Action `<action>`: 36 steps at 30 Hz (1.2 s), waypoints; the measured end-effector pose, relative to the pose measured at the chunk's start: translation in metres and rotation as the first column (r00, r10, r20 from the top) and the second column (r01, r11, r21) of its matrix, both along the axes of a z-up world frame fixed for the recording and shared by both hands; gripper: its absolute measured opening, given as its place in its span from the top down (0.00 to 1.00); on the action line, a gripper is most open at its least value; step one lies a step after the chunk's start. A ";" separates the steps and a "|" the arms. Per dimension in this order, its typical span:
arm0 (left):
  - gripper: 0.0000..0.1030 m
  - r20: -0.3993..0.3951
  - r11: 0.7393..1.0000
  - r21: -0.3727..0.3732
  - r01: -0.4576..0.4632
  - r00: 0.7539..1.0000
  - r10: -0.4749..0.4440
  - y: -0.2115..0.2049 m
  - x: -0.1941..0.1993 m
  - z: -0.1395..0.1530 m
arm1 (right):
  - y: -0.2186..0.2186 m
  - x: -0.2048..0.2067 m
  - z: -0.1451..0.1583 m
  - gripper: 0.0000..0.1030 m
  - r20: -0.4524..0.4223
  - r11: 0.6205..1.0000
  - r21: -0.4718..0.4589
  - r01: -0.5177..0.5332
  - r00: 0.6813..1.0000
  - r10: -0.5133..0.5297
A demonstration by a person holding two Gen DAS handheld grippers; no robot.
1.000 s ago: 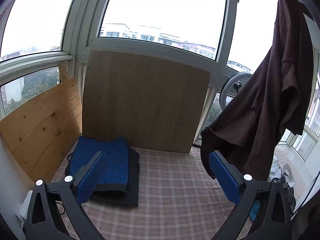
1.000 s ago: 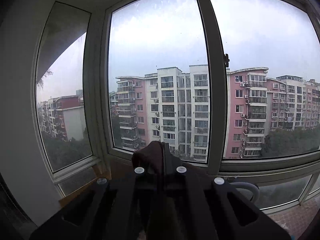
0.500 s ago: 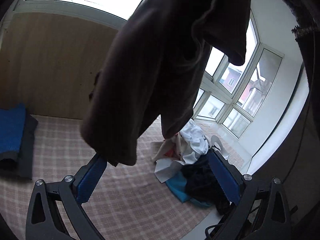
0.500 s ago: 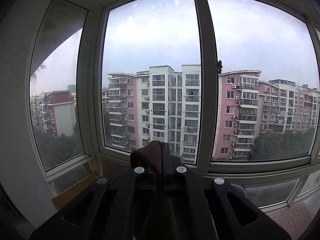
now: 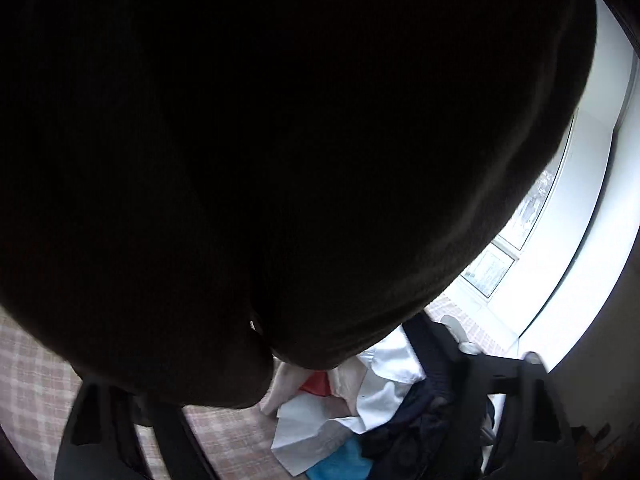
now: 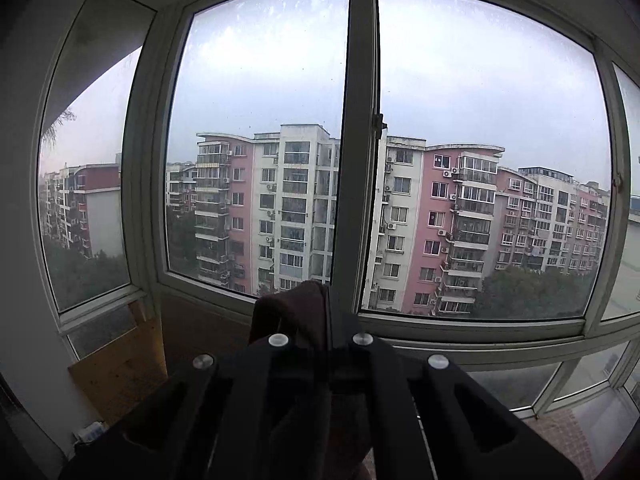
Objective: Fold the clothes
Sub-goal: 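Lift the brown top high with the right gripper, letting it hang, then grasp the hanging brown top with the left gripper while the right gripper holds it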
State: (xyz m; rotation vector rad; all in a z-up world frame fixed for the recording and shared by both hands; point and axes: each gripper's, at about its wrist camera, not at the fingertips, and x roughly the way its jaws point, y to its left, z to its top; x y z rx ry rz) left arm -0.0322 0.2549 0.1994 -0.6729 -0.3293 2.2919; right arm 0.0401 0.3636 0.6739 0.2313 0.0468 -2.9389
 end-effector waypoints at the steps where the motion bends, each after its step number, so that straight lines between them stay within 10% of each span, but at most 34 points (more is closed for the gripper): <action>1: 0.94 0.003 1.000 0.009 0.008 1.000 -0.008 0.003 -0.002 0.001 | 0.012 -0.001 0.000 0.97 -0.001 1.000 -0.009 0.014 1.000 -0.014; 8: 0.95 -0.021 0.998 -0.039 0.050 0.998 -0.051 -0.010 0.006 0.044 | 0.095 -0.008 0.000 0.97 -0.008 0.991 -0.069 0.112 0.994 -0.113; 13: 0.95 -0.046 0.977 -0.184 0.105 0.992 -0.115 -0.045 0.018 0.113 | 0.150 0.001 0.004 0.97 -0.029 0.974 -0.141 0.176 0.983 -0.181; 21: 0.94 -0.228 0.992 -0.129 0.008 0.973 -0.038 -0.140 0.062 0.253 | 0.189 0.051 0.020 0.97 -0.094 0.947 -0.261 0.187 0.971 -0.218; 25: 0.92 -0.267 0.946 -0.323 -0.016 0.961 -0.075 -0.159 0.096 0.287 | 0.179 0.062 0.006 0.97 -0.078 0.952 -0.232 0.198 0.972 -0.221; 28: 0.82 -0.169 0.896 -0.441 0.046 0.977 -0.133 -0.154 0.097 0.264 | 0.176 0.049 -0.045 0.96 0.034 0.948 -0.206 0.241 0.970 -0.240; 32: 0.66 0.047 0.853 -0.509 0.120 0.993 -0.111 -0.151 0.074 0.156 | 0.197 0.021 -0.171 0.96 0.259 0.934 -0.175 0.310 0.930 -0.260; 36: 0.73 0.321 0.842 -0.490 0.224 0.945 -0.065 -0.158 0.065 0.027 | 0.230 -0.003 -0.353 0.96 0.589 0.908 -0.093 0.408 0.758 -0.280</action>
